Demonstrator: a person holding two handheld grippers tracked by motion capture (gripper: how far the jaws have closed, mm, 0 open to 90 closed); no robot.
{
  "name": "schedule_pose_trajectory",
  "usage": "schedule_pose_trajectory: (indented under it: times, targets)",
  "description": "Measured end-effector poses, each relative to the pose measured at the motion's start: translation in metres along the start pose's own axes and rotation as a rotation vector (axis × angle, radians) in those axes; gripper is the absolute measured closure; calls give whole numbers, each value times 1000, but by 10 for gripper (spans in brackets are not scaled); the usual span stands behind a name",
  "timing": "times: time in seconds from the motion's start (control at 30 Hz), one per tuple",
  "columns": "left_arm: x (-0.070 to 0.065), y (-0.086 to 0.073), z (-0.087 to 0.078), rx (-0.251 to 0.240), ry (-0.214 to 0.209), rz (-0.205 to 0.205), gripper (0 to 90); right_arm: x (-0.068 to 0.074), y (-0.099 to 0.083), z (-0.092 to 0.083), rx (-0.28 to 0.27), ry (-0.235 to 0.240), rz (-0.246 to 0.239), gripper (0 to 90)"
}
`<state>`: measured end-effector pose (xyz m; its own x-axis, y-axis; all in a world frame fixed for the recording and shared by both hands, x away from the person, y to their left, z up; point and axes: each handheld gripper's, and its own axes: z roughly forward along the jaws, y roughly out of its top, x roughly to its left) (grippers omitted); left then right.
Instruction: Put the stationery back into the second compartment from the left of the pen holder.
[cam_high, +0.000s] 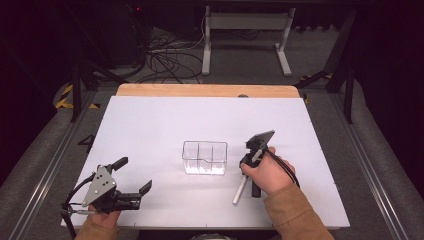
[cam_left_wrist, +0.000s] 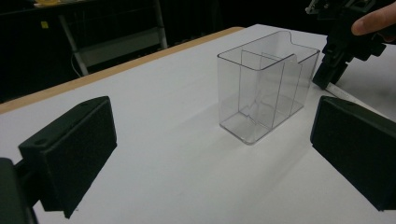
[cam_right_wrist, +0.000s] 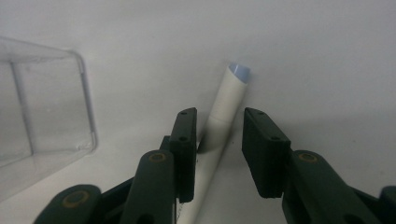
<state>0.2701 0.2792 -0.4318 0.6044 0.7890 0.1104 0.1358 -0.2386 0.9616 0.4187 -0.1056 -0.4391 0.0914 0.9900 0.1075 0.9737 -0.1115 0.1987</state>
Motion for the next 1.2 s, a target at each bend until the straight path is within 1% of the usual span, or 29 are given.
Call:
schedule_pose_trajectory:
  times: [0.03,0.07,0.2,0.27,0.3,0.37,0.43,0.47,0.57,0.7,0.77,0.87,0.97,1.03,1.2]
  targets:
    - [0,0,0,-1,0,-1,12,0,1,1,3,-6,10,667]
    - [0,0,0,0,1,1,12,0,1,1,3,0,28,671]
    - [0,0,1,0,1,1,12,1,2,1,1,-19,64,693]
    - [-1,0,1,1,-1,-1,12,1,2,2,8,-35,73,725]
    - [-1,0,1,4,-2,0,12,0,3,2,11,-36,82,731]
    - [-1,0,1,3,-2,2,12,1,5,2,22,-43,99,739]
    - [-1,0,1,2,-1,5,12,3,5,3,18,-58,107,745]
    - [-1,0,1,3,-2,5,12,3,5,3,25,-65,110,747]
    - [-1,0,0,2,-5,2,12,4,7,3,32,-72,128,753]
    - [-1,0,0,0,-10,0,12,5,7,4,25,-81,119,751]
    - [-2,0,0,-2,-11,-1,12,5,7,4,27,-84,124,752]
    - [-2,0,0,1,-12,2,12,7,6,4,21,-97,111,758]
    - [-2,0,0,2,-14,4,12,6,6,4,26,-92,94,773]
    - [-2,0,0,2,-15,3,12,6,6,4,21,-92,95,783]
    - [-3,0,1,4,-15,3,12,5,7,3,29,-90,109,786]
